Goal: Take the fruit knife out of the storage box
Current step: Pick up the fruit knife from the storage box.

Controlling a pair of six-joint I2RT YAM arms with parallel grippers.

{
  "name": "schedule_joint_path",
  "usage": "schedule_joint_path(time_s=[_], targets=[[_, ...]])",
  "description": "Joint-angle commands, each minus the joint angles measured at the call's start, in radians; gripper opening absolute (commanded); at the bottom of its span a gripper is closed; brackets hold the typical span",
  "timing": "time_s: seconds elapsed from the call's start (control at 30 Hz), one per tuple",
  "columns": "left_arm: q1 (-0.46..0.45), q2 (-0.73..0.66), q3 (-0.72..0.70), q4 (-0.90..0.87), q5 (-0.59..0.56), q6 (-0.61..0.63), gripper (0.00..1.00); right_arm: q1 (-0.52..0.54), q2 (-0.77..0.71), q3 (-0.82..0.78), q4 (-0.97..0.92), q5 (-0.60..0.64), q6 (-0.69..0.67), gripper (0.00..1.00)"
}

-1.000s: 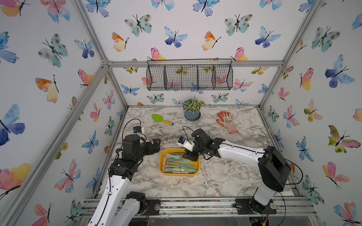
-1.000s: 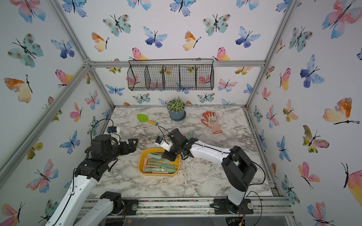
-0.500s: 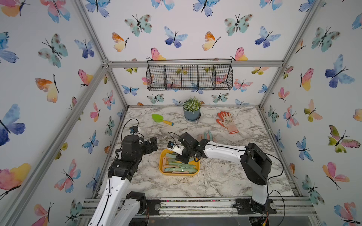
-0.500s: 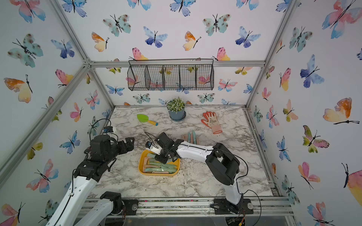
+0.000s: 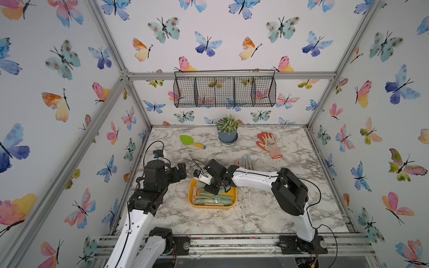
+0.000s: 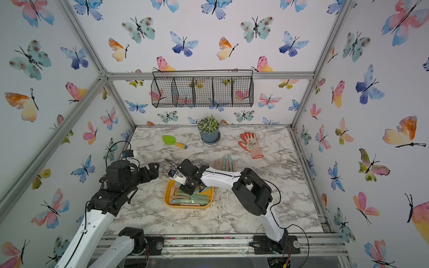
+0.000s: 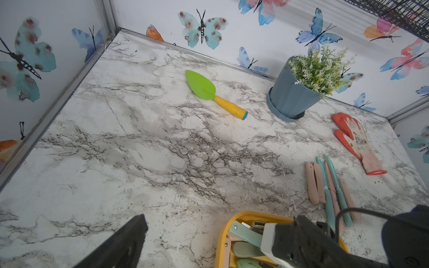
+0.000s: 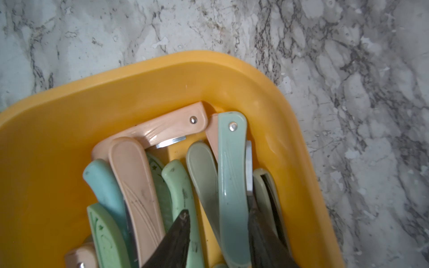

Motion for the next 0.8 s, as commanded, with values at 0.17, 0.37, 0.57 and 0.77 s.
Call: schedule_joint_path(time_s=[0.17, 0.37, 0.57, 0.77], targets=[[0.005, -0.015, 0.012, 0.016, -0.007, -0.002, 0.99, 0.006, 0.070, 0.070, -0.054, 0.028, 0.025, 0.44], [0.005, -0.015, 0.012, 0.017, -0.010, -0.002, 0.98, 0.008, 0.097, 0.093, -0.081, 0.038, 0.025, 0.44], [0.004, -0.016, 0.012, 0.016, -0.010, -0.002, 0.98, 0.009, 0.104, 0.108, -0.111, 0.025, 0.034, 0.43], [0.005, -0.015, 0.012, 0.016, -0.012, -0.002, 0.98, 0.026, 0.102, 0.103, -0.119, 0.014, 0.038, 0.43]])
